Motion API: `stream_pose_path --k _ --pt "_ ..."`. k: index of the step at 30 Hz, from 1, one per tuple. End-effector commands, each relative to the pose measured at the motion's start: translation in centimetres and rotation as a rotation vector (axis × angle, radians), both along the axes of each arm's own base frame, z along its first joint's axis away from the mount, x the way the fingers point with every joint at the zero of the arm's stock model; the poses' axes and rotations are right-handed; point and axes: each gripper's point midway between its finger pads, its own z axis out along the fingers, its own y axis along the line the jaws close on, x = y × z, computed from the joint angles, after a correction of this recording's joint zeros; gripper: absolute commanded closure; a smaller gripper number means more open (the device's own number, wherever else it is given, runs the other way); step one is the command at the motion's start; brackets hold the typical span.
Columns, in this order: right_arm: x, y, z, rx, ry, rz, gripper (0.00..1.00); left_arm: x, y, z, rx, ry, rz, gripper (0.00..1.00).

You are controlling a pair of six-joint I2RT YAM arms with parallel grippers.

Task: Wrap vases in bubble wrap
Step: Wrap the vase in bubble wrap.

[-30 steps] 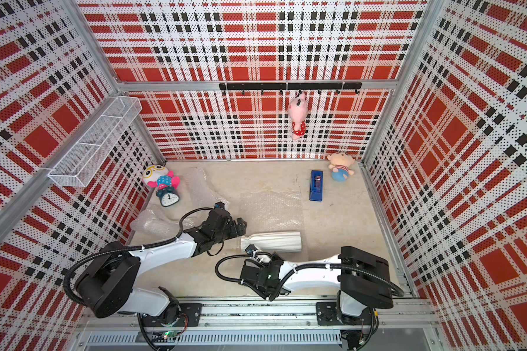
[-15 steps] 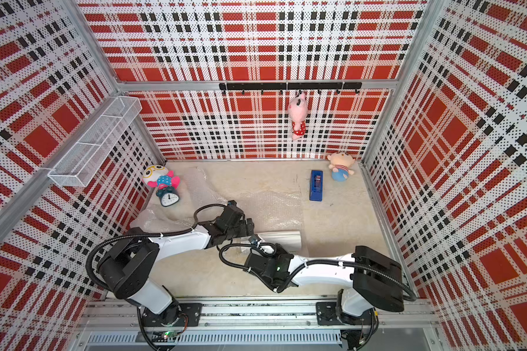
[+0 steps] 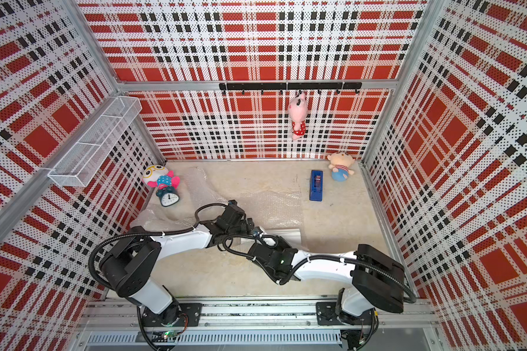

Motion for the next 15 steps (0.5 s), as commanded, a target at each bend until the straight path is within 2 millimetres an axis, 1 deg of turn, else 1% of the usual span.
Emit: stream_pose_path --k 1,3,5,7,9,10,12,14,15 --pt "0.6 0.3 0.0 0.01 -0.004 0.017 0.64 0.6 0.9 1.9 0.009 -0.043 0.039 0.03" --pt "0.9 0.5 -0.2 0.022 0.014 0.024 0.61 0.7 2.1 3.8 0.0 -0.087 0.083 0.03" --pt "1.3 0.5 -0.4 0.036 0.036 0.024 0.6 0.7 3.9 6.0 0.003 -0.147 0.147 0.03" --pt "1.6 0.6 -0.6 0.052 0.056 0.03 0.6 0.2 5.7 8.6 0.01 -0.223 0.212 0.04" --pt "1.8 0.6 -1.0 0.062 0.078 0.032 0.59 -0.9 7.0 11.0 -0.003 -0.303 0.254 0.06" --pt "1.9 0.6 -1.1 0.066 0.087 0.031 0.59 -1.5 7.3 12.1 -0.02 -0.337 0.261 0.08" --pt "2.3 0.6 -1.4 0.08 0.106 0.025 0.59 -3.2 6.9 13.7 -0.067 -0.396 0.247 0.12" --pt "2.5 0.7 -1.8 0.097 0.127 0.028 0.59 -4.9 5.8 14.5 -0.108 -0.428 0.219 0.15" --pt "2.7 0.7 -1.9 0.108 0.136 0.026 0.59 -5.7 5.1 14.4 -0.13 -0.431 0.2 0.16"
